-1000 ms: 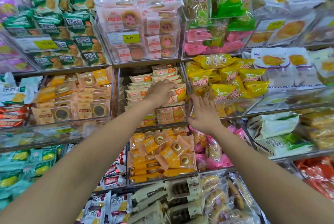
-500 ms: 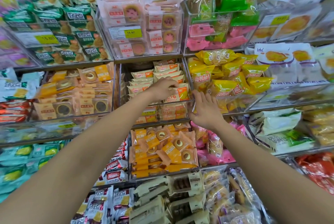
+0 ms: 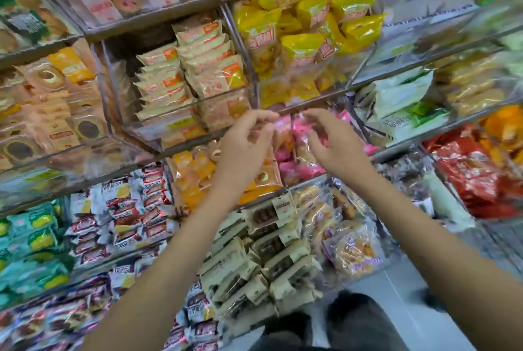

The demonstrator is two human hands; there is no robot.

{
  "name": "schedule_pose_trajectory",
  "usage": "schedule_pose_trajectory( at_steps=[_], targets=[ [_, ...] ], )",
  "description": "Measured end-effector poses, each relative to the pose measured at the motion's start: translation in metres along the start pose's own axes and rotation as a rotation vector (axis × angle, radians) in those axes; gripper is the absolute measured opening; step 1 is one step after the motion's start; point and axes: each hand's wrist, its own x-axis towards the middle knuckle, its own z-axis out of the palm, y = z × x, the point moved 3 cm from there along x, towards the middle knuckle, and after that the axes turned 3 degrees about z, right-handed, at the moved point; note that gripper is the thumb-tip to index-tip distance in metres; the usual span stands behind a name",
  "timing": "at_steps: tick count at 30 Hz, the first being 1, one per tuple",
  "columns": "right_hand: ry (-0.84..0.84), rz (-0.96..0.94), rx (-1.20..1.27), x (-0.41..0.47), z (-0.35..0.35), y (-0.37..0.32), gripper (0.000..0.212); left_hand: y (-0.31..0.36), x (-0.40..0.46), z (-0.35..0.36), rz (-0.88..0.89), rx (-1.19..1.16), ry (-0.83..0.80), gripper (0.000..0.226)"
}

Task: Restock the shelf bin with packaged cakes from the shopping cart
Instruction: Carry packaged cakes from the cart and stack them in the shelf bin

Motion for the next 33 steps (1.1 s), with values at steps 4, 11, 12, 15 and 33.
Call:
schedule_pose_trajectory(
  at_steps=[4,11,12,15,33],
  targets=[
    [-0.038,0.389,0.075,-0.121,-0.034,0.064,0.018,-0.021,-0.078,0.077,-0.269,-0.081,-0.233,0.021],
    [-0.235,0.962,0.007,-0.337,-0.093,0.165,0.022,-0.045,-0.205,0.235,-0.520,0.174,-0.934,0.016],
    [-0.257,1.025,0.014,-0.364,-0.105,0.176,0.024,-0.043,-0.220,0.256,-0.507,0.236,-1.030,0.018],
    [-0.286,1.181,0.051,-0.436,-0.142,0.205,0.026,-0.027,-0.251,0.320,-0.437,0.342,-1.252,0.022],
    [-0.023,1.321,0.084,-0.501,-0.346,0.361,0.031,0.105,-0.218,0.632,-0.059,0.274,-1.233,0.021]
  ],
)
